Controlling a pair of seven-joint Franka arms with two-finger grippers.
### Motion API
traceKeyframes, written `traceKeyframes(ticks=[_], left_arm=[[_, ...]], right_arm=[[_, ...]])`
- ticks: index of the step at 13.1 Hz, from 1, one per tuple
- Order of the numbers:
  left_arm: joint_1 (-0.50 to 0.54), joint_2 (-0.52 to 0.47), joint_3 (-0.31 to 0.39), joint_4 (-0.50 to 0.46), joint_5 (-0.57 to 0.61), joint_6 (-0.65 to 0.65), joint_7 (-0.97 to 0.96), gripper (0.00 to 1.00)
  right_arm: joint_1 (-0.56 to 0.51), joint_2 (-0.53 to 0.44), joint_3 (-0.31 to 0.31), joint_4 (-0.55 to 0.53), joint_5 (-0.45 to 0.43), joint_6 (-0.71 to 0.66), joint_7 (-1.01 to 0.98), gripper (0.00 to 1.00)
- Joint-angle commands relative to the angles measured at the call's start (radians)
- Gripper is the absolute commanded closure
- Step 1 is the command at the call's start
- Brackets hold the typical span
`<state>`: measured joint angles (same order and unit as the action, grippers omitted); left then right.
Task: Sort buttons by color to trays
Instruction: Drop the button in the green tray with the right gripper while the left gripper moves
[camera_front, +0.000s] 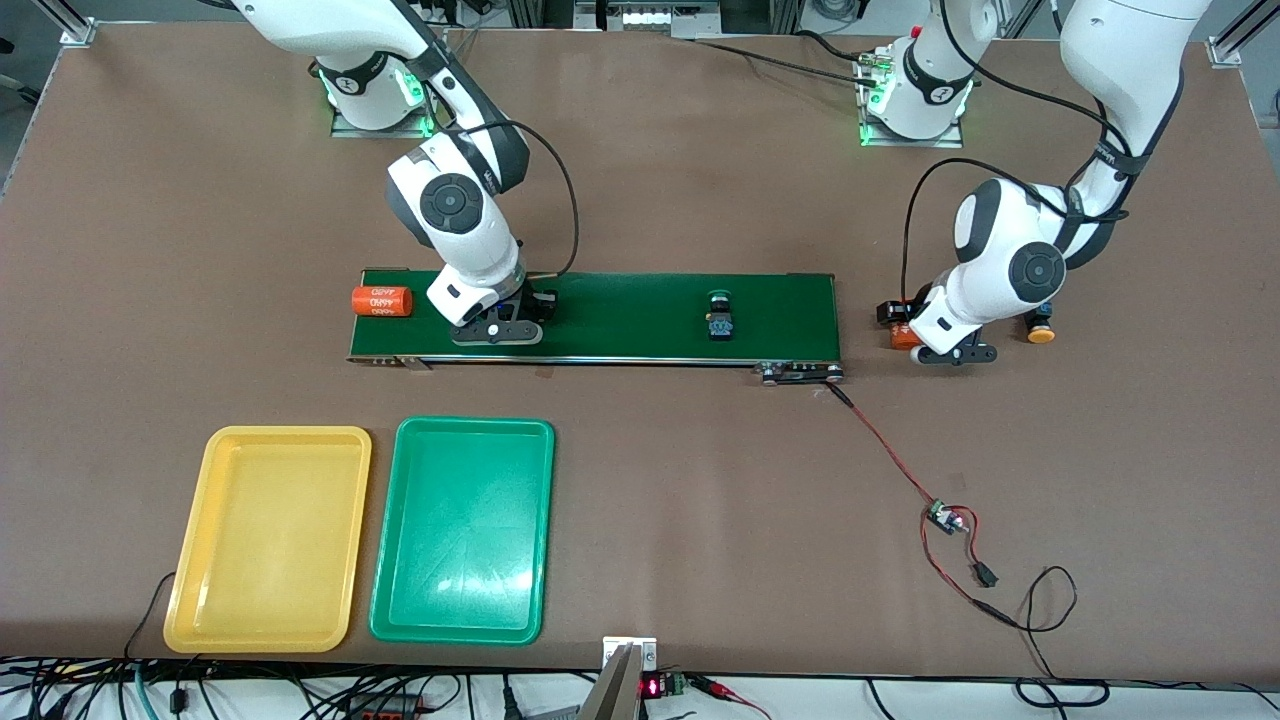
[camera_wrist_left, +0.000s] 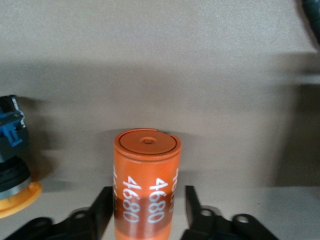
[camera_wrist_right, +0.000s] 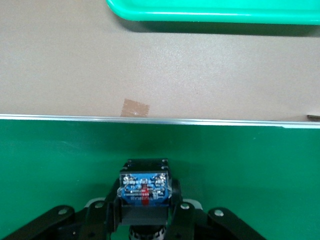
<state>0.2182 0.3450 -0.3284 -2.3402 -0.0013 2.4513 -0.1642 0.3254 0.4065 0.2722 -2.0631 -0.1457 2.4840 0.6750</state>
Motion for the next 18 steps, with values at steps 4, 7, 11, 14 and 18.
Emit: traceKeyframes(ticks=[4,7,11,14,18], left_arm=[[0.01,-0.081,-0.006,0.035,-0.003,-0.029,0.271,1.0],[-0.014,-0.122,-0.009,0.076,-0.003,-0.064,0.437,1.0],[-0.133,-0.162,-0.02,0.194,-0.003,-0.311,0.498,1.0],[-0.218,-0.167,-0.026,0.21,-0.005,-0.296,0.707,1.0],[-0.255,-0.135,-0.029,0.21,-0.008,-0.233,0.967,1.0]], right_arm=[[0.011,-0.009,-0.03,0.037,-0.018,-0.026,0.003,1.0],[0.004,-0.038,-0.041,0.144,-0.018,-0.214,-0.041,1.0],[-0.015,-0.055,-0.119,0.215,-0.008,-0.35,-0.214,1.0],[-0.054,-0.069,-0.16,0.215,-0.008,-0.358,-0.342,1.0],[-0.077,-0.037,-0.171,0.233,-0.012,-0.327,-0.362,1.0]])
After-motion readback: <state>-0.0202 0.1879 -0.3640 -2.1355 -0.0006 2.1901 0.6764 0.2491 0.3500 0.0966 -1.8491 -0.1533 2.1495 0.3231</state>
